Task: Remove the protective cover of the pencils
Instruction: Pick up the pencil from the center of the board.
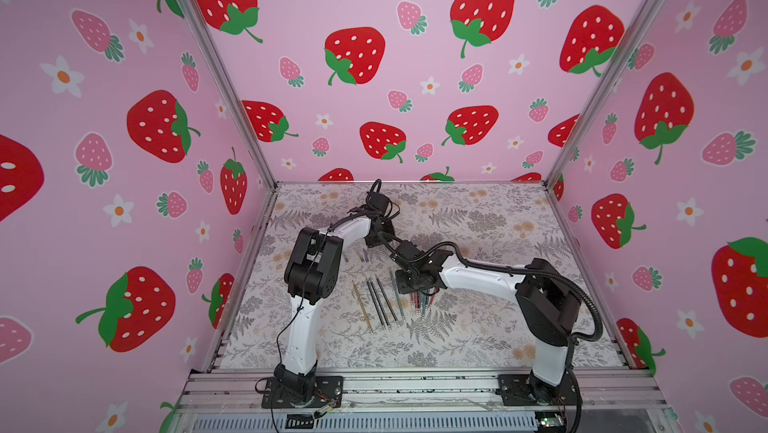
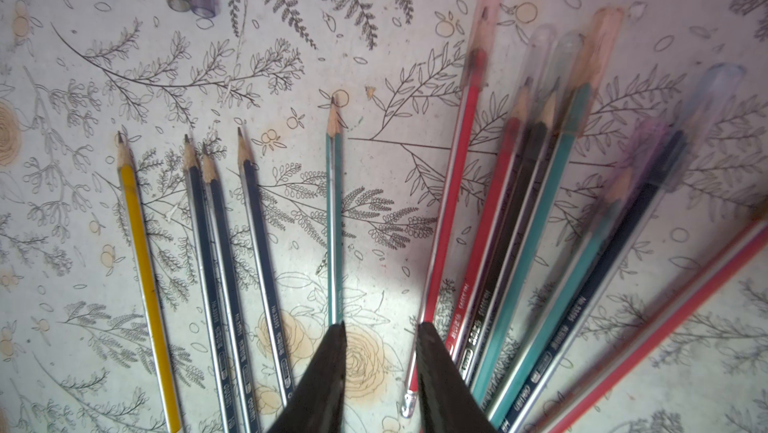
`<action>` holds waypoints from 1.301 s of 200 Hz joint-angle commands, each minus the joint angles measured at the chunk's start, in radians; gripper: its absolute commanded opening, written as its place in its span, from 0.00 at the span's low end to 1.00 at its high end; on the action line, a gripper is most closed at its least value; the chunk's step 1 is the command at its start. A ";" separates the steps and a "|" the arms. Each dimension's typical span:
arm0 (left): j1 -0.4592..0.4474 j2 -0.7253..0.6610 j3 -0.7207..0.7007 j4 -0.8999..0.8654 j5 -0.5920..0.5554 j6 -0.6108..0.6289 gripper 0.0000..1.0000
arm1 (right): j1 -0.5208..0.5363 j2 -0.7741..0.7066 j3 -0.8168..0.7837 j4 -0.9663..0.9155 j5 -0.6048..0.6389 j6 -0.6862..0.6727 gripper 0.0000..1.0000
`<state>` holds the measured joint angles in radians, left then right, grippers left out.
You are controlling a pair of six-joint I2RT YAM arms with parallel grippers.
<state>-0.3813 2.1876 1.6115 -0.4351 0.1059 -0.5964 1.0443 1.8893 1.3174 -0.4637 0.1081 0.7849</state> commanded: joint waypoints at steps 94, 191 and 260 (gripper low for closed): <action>-0.023 -0.036 -0.030 -0.099 -0.142 0.013 0.14 | -0.023 -0.062 -0.048 0.009 0.032 0.017 0.32; 0.018 -0.178 -0.233 -0.030 -0.174 -0.008 0.14 | -0.045 -0.007 -0.027 -0.020 0.051 0.013 0.32; 0.028 -0.189 -0.254 -0.016 -0.165 -0.007 0.16 | -0.058 0.080 0.052 -0.080 0.040 -0.018 0.31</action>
<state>-0.3580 2.0163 1.3689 -0.4492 -0.0441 -0.5980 0.9920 1.9324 1.3201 -0.4904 0.1387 0.7811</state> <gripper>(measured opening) 0.154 0.314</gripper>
